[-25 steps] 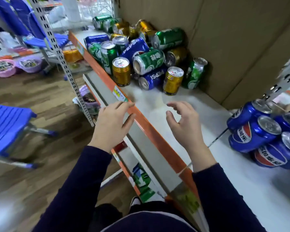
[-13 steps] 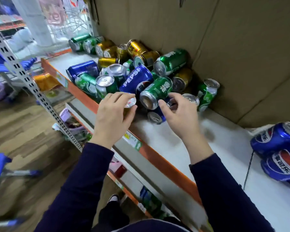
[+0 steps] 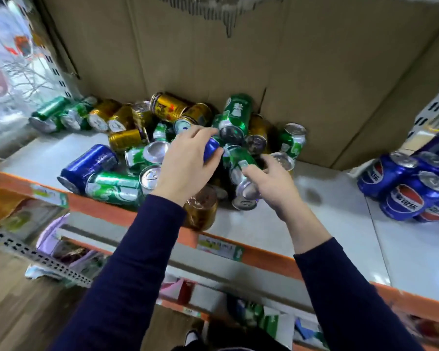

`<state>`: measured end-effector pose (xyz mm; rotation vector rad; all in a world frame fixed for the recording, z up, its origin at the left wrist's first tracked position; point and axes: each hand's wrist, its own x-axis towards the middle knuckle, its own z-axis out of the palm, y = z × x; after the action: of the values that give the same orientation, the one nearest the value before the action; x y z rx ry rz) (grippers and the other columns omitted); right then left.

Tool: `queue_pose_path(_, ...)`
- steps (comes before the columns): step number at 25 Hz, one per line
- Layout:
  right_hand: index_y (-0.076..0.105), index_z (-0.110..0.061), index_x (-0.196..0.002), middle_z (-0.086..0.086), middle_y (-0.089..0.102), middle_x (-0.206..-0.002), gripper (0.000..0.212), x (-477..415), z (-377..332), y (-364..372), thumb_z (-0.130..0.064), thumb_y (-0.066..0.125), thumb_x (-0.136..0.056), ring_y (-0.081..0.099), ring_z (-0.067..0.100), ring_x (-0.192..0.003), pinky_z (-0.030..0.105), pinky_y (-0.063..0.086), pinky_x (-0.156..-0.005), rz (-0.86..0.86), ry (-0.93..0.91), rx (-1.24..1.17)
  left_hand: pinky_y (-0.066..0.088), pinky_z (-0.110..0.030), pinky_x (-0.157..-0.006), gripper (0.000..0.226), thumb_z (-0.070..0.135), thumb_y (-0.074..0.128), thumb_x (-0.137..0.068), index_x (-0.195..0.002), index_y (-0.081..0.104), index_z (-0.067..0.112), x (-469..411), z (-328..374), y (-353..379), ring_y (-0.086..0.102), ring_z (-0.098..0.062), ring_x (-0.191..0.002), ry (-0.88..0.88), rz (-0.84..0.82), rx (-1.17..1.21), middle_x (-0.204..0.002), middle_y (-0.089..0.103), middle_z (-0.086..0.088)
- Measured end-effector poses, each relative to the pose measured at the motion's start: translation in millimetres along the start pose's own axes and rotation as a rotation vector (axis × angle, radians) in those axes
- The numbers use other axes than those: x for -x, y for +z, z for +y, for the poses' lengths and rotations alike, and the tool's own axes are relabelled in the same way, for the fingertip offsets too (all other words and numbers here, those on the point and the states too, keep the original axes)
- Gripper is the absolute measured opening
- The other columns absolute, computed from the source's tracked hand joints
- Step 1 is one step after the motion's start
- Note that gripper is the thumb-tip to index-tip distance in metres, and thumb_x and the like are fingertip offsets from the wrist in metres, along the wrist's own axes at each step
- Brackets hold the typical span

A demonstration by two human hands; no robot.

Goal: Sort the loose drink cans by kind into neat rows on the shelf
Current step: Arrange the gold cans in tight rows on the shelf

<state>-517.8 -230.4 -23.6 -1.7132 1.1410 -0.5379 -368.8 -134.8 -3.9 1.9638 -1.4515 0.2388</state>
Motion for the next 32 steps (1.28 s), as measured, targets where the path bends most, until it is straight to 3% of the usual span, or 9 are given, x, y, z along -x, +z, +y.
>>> queue_pose_path(4, 0.062, -0.038, -0.095, -0.003, 0.061, -0.103, 0.021, 21.9, 14.7, -21.3, -0.036, 0.050, -0.077, 0.062, 0.022, -0.094, 0.038, 0.054, -0.075, 0.048, 0.049, -0.336, 0.039, -0.034, -0.098, 0.047, 0.030, 0.058, -0.093, -0.134, 0.050, 0.008, -41.6, 3.4, 18.9, 0.050, -0.027, -0.119, 0.002, -0.066, 0.053, -0.128, 0.054, -0.010)
queue_pose_path(10, 0.070, -0.032, -0.103, 0.003, 0.059, -0.120, 0.039, 42.3, 37.4, -49.1, -0.013, 0.037, -0.093, 0.063, 0.026, -0.096, 0.035, 0.052, -0.054, 0.075, 0.019, -0.467, 0.048, -0.043, -0.087, 0.059, 0.043, 0.061, -0.089, -0.137, 0.043, 0.013, -76.6, 11.7, 46.5, 0.058, -0.039, -0.103, -0.072, -0.181, -0.022, -0.132, 0.043, -0.014)
queue_pose_path(13, 0.072, -0.024, -0.098, 0.004, 0.067, -0.106, 0.030, 48.3, 46.6, -57.8, -0.013, 0.044, -0.093, 0.065, 0.019, -0.079, 0.031, 0.049, -0.049, 0.121, 0.053, -0.518, 0.050, -0.044, -0.079, 0.069, 0.049, 0.072, -0.077, -0.130, 0.041, 0.016, -80.5, 15.0, 50.5, 0.060, -0.040, -0.094, -0.122, -0.175, -0.063, -0.130, 0.042, -0.015)
queue_pose_path(16, 0.072, -0.026, -0.089, -0.002, 0.070, -0.086, 0.023, 57.9, 55.0, -60.3, -0.013, 0.053, -0.091, 0.064, 0.012, -0.070, 0.026, 0.047, -0.048, 0.151, 0.046, -0.446, 0.048, -0.043, -0.083, 0.061, 0.036, 0.076, -0.074, -0.124, 0.046, 0.017, -76.6, 16.5, 49.9, 0.058, -0.040, -0.096, -0.113, -0.114, 0.002, -0.128, 0.042, -0.013)
queue_pose_path(21, 0.071, -0.028, -0.087, -0.001, 0.068, -0.091, 0.027, 67.9, 68.4, -63.7, -0.018, 0.048, -0.096, 0.065, 0.014, -0.073, 0.031, 0.051, -0.050, 0.288, 0.050, -0.417, 0.036, -0.036, -0.095, 0.052, 0.032, 0.074, -0.069, -0.116, 0.058, 0.016, -73.6, 22.4, 28.0, 0.052, -0.027, -0.104, 0.010, 0.092, 0.182, -0.115, 0.058, -0.006)
queue_pose_path(24, 0.070, -0.026, -0.092, 0.004, 0.068, -0.101, 0.024, 73.8, 79.1, -74.0, -0.027, 0.048, -0.099, 0.066, 0.019, -0.084, 0.029, 0.052, -0.051, 0.319, 0.075, -0.434, 0.033, -0.025, -0.081, 0.051, 0.046, 0.073, -0.070, -0.109, 0.059, 0.016, -65.2, 42.9, 23.0, 0.052, -0.021, -0.096, 0.030, 0.139, 0.241, -0.103, 0.064, 0.002)
queue_pose_path(26, 0.067, -0.027, -0.099, 0.006, 0.067, -0.103, 0.012, 80.1, 87.3, -85.3, -0.033, 0.060, -0.092, 0.065, 0.023, -0.090, 0.029, 0.053, -0.053, 0.317, 0.089, -0.437, 0.032, -0.022, -0.073, 0.049, 0.054, 0.071, -0.072, -0.104, 0.062, 0.017, -54.1, 62.2, 27.2, 0.052, -0.020, -0.092, 0.031, 0.115, 0.277, -0.094, 0.064, 0.006)
queue_pose_path(30, 0.063, -0.032, -0.103, -0.010, 0.066, -0.081, 0.040, 99.5, 107.5, -115.6, -0.014, 0.081, -0.072, 0.060, 0.002, -0.068, 0.025, 0.052, -0.055, 0.339, 0.003, -0.329, 0.049, -0.027, -0.072, 0.043, 0.056, 0.071, -0.074, -0.095, 0.065, 0.019, -29.2, 106.5, 48.7, 0.062, -0.011, -0.083, 0.010, -0.017, 0.536, -0.084, 0.067, 0.012)
queue_pose_path(32, 0.063, -0.034, -0.102, -0.014, 0.064, -0.075, 0.041, 113.8, 121.2, -143.3, -0.015, 0.082, -0.071, 0.056, -0.003, -0.064, 0.021, 0.050, -0.055, 0.417, -0.028, -0.277, 0.046, -0.015, -0.066, 0.042, 0.054, 0.072, -0.074, -0.095, 0.064, 0.019, -15.6, 137.4, 66.3, 0.060, 0.002, -0.077, -0.022, -0.077, 0.654, -0.082, 0.066, 0.014)
